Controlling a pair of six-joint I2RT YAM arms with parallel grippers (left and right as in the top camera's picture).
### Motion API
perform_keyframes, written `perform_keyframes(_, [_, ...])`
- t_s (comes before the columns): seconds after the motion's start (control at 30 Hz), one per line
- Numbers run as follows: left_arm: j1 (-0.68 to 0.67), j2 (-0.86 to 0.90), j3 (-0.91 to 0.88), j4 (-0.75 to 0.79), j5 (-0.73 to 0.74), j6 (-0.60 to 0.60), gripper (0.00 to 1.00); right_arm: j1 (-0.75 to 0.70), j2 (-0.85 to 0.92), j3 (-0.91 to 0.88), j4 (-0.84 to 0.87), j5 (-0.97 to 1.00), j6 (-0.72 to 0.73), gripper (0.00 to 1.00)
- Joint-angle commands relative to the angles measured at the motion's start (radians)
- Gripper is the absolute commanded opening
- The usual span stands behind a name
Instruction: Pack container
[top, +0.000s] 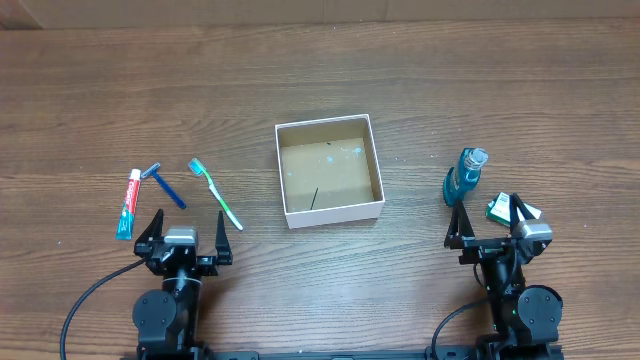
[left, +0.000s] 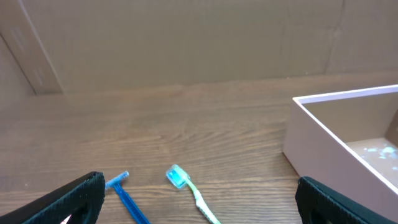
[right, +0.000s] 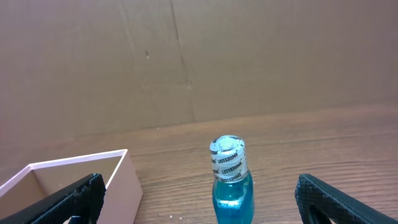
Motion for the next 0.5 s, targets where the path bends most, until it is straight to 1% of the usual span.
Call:
perform_keyframes(0.0, [0.01,-0.004,0.124,-0.093,0.014,-0.071,1.0,0.004,0.006,0.05,-0.04,-0.006,0.039,1.0])
perform_keyframes(0.07, [0.01,0.046,0.232,-0.169,0.014,-0.072,1.0,0.004,0.058,0.121,-0.126,-0.006,0.039,1.0])
perform_keyframes(0.17, [0.01,0.156,0.358,-0.235,0.014,-0.101,1.0,0.004,0.174,0.243,-0.2,-0.006,0.039,1.0])
perform_keyframes(0.3, [0.01,0.425,0.613,-0.369,0.014,-0.116,1.0,0.004,0.416,0.484,-0.36,-0.006,0.032,1.0])
perform_keyframes(0.4, [0.01,0.62,0.806,-0.531,0.018,-0.116,1.0,0.004,0.602,0.678,-0.5,-0.006,0.031,1.0])
perform_keyframes(0.43, [0.01,0.706,0.901,-0.624,0.024,-0.117,1.0,0.004,0.695,0.781,-0.591,-0.007,0.014,1.0])
perform_keyframes(0.47, [0.01,0.773,0.973,-0.697,0.028,-0.117,1.0,0.004,0.75,0.846,-0.655,-0.006,0.005,1.0])
